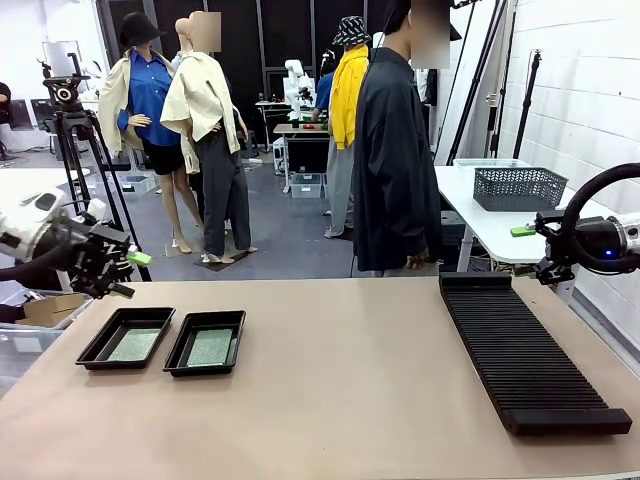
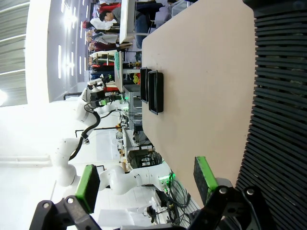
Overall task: Inspect and transfer BCBs to ESD trays.
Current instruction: Pick up the ESD tray and place it on the left side of the table.
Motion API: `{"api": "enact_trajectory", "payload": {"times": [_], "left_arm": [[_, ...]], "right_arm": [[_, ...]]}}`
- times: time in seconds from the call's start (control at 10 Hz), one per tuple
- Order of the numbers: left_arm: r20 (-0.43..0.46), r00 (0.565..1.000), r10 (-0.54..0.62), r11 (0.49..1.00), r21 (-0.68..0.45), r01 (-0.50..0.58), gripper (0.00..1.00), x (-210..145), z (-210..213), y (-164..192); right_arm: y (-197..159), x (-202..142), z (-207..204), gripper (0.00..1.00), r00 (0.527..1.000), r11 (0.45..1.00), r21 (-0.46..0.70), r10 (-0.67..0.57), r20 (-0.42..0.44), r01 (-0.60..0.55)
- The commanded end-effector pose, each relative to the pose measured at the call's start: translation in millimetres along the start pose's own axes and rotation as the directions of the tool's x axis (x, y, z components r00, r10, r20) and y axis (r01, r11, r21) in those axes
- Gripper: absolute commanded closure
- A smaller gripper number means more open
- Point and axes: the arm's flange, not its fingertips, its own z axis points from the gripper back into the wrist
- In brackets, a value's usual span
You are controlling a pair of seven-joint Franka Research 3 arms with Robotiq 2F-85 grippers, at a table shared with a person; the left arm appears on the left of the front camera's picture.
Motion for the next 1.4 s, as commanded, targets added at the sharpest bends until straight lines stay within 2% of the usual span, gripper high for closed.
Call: {"api": "enact_trajectory", "payload": {"times": [0.0, 0.2, 0.6, 0.7, 0.8, 1.3], "left_arm": [[-0.020, 1.000, 0.011, 0.993, -0.117, -0.013, 0.00, 3, 11, 23], [0.015, 1.000, -0.014, 0.966, -0.259, 0.018, 0.00, -11, 33, 40], [0.006, 1.000, -0.015, 0.940, -0.341, 0.016, 0.00, -12, 44, 50], [0.005, 1.000, 0.007, 0.908, -0.420, -0.005, 0.00, -9, 46, 55], [-0.010, 1.000, 0.006, 0.952, -0.305, -0.008, 0.00, -18, 39, 46], [-0.010, 1.000, 0.006, 0.952, -0.305, -0.008, 0.00, -18, 39, 46]], "right_arm": [[1, -2, -2, 0.00, 1.000, 1.000, -0.008, -0.005, -0.003, 0.005], [1, -2, -2, 0.00, 1.000, 1.000, -0.008, -0.005, -0.003, 0.005], [1, -2, -2, 0.00, 1.000, 1.000, -0.008, -0.005, -0.003, 0.005], [1, -2, -2, 0.00, 1.000, 1.000, -0.008, -0.005, -0.003, 0.005], [1, -2, -2, 0.00, 1.000, 1.000, -0.008, -0.005, -0.003, 0.005], [1, -2, -2, 0.00, 1.000, 1.000, -0.008, -0.005, -0.003, 0.005]]}}
